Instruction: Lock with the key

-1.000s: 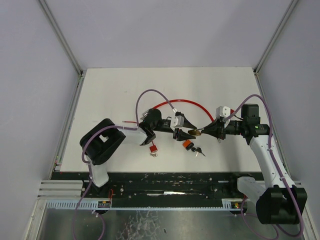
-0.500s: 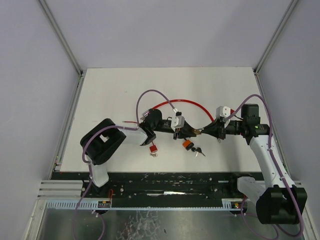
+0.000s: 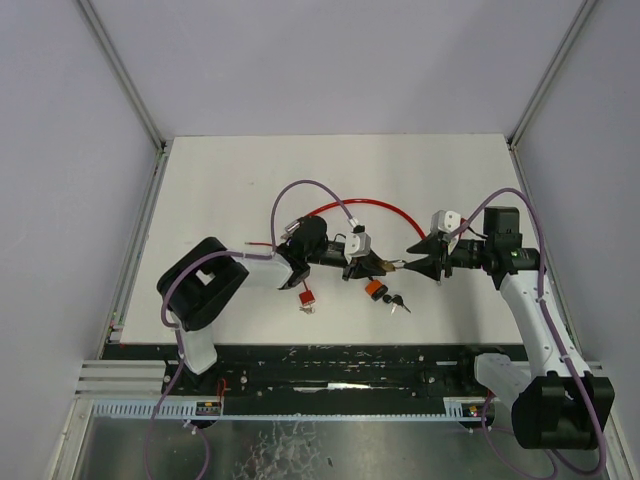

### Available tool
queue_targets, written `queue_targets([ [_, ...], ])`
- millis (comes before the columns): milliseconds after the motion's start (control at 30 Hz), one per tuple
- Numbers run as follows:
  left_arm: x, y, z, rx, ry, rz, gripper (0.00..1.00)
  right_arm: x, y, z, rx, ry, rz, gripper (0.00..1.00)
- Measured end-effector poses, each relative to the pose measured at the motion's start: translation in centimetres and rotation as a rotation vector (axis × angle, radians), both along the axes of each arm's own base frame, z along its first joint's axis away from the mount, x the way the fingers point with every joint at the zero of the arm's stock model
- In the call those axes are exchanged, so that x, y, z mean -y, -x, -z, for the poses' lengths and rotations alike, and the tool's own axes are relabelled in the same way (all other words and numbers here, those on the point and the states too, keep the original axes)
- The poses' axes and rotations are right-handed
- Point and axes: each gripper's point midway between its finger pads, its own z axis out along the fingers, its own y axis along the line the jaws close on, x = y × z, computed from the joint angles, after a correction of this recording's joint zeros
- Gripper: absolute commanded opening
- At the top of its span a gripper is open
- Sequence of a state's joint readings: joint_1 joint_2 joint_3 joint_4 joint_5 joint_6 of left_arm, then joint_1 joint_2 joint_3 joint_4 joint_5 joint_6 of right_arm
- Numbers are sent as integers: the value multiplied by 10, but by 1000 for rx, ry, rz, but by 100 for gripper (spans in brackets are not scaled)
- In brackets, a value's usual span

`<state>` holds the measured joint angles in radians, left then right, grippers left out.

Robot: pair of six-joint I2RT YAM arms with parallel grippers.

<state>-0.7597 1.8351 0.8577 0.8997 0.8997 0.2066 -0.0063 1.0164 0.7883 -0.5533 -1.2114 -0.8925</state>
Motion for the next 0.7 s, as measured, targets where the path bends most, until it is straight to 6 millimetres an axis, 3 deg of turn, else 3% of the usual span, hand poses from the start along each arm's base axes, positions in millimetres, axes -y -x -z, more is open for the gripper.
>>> queue_targets([
  [133,-5,-2,10,-21,-37,-9,0,4,-2,-5,24,11,27,64],
  [233,-6,-2,13,-28,-50,-9,0,5,-3,-7,26,13,36,66],
  [400,-8,-2,13,-31,-56,-10,0,6,-9,4,-26,30,38,61],
  [700,-9,-1,16,-42,-69,-9,0,0,-11,21,-60,92,19,42],
])
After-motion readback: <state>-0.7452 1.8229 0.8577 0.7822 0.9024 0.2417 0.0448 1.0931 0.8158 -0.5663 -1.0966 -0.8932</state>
